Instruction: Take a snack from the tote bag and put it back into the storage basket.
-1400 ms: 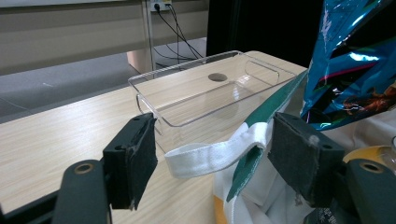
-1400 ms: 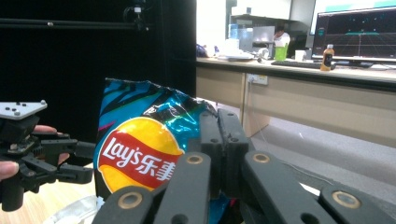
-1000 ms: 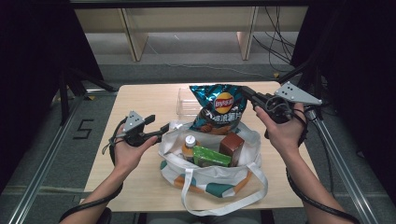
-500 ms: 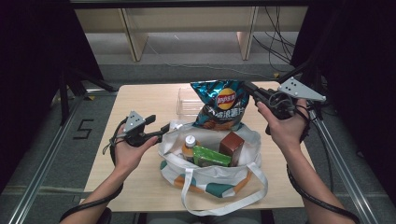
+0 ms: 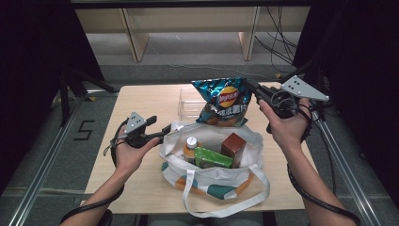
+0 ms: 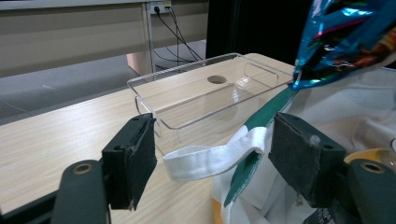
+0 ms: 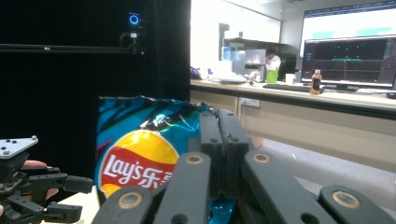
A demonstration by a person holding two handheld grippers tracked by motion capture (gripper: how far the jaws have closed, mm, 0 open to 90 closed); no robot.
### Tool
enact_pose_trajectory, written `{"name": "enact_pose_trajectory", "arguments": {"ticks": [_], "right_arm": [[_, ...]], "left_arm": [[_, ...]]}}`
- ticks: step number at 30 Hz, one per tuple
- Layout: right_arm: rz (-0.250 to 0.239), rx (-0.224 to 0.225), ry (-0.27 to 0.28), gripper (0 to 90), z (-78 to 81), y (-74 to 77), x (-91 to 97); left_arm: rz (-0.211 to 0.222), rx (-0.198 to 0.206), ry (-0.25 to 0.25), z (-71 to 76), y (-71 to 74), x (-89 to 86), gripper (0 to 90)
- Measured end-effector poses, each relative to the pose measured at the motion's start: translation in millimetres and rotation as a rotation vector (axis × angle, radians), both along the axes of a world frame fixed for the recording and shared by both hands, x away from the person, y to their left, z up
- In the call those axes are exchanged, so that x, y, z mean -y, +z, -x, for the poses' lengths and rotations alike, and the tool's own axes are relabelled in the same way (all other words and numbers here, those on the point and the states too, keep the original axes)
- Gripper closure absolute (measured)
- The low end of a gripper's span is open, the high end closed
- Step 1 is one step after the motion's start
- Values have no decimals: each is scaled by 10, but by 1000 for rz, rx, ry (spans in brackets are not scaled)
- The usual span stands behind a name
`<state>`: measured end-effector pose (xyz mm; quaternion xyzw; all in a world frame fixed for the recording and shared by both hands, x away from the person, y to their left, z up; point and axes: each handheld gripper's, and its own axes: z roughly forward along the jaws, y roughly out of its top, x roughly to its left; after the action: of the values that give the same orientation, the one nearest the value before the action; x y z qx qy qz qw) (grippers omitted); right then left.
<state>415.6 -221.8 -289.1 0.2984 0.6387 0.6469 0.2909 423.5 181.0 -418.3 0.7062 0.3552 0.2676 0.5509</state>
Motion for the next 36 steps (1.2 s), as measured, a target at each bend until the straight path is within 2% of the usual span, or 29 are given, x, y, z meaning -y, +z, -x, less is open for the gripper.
{"name": "enact_pose_trajectory", "arguments": {"ticks": [4,6,8,9,11,12,13,16,17,20,21,23,25,27,32,34,36], "right_arm": [[8,15,-6,900,-14,5,15],[-21,-12,-10,900,-4,5,6],[-22,-11,-8,900,-4,5,4],[3,-2,-5,900,-14,11,13],[-8,1,-1,900,-19,20,10],[-4,17,-6,900,-28,25,16],[-16,10,-7,900,-21,34,12],[-18,18,-7,900,-28,53,18],[-16,29,-12,900,-34,73,22],[-13,21,-10,900,-34,100,23],[-28,22,-8,900,-38,102,11],[-19,7,-6,900,-36,116,10],[-30,21,-9,900,-51,121,-2],[-31,13,-7,900,-57,124,-7],[-17,22,-14,900,-96,138,-12],[-34,13,-13,900,-94,137,-25],[-21,21,-19,900,-116,146,-18]], "left_arm": [[1,3,-2,3,5,2,295],[1,3,-2,2,7,-2,296],[-1,6,-4,-1,8,-6,295],[-4,12,-6,-4,9,-10,296],[-4,13,-6,-4,11,-13,296],[-4,13,-6,-4,11,-13,296],[18,3,-6,1,3,-2,296],[8,7,-6,-2,8,-8,295],[19,4,-7,-1,3,-1,295],[9,3,-4,3,8,-3,294],[11,2,-4,4,9,-2,294],[9,5,-3,3,11,-5,293],[12,5,-1,4,12,-6,292],[13,4,0,4,12,-6,292],[13,7,0,4,13,-6,290],[14,6,0,4,12,-5,289],[9,7,-3,5,13,-3,289]]}}
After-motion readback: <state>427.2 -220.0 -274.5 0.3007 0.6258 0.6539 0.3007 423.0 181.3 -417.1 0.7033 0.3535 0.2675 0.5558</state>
